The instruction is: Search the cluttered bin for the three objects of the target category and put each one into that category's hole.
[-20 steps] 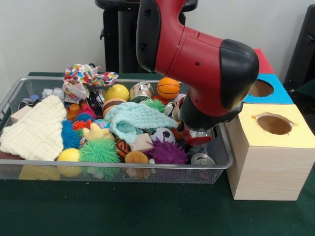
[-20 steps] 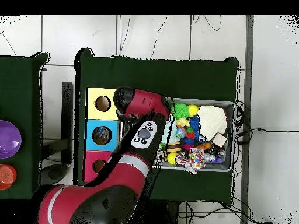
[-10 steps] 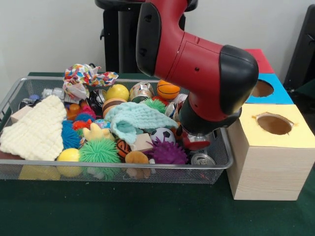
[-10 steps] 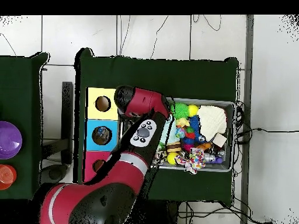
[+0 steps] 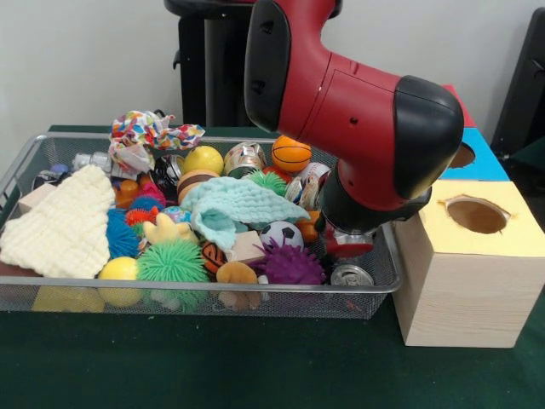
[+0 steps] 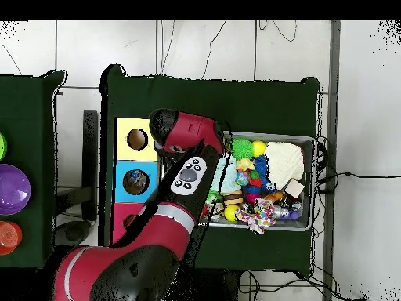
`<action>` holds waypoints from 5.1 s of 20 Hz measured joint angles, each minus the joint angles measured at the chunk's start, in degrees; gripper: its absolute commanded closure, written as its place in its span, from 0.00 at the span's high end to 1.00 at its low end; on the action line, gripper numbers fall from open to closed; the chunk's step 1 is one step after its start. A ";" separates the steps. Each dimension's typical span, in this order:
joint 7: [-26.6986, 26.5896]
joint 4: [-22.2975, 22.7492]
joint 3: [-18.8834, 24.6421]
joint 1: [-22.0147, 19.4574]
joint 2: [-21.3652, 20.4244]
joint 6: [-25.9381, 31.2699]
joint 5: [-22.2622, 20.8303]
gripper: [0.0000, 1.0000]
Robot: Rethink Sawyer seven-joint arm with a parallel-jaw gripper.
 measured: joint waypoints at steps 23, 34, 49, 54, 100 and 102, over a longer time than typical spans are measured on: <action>1.89 -0.91 -0.03 -0.29 0.17 2.11 1.65 1.00; 1.90 2.11 3.10 -2.60 -2.75 2.18 5.56 1.00; 1.89 10.44 10.91 -5.31 -8.33 -3.38 10.46 1.00; 1.89 11.00 11.05 -5.08 -7.75 -9.72 8.89 1.00; -14.38 32.88 26.59 -20.74 -34.83 -27.30 -15.82 1.00; -17.23 34.01 27.80 -21.54 -35.52 -29.41 -18.99 1.00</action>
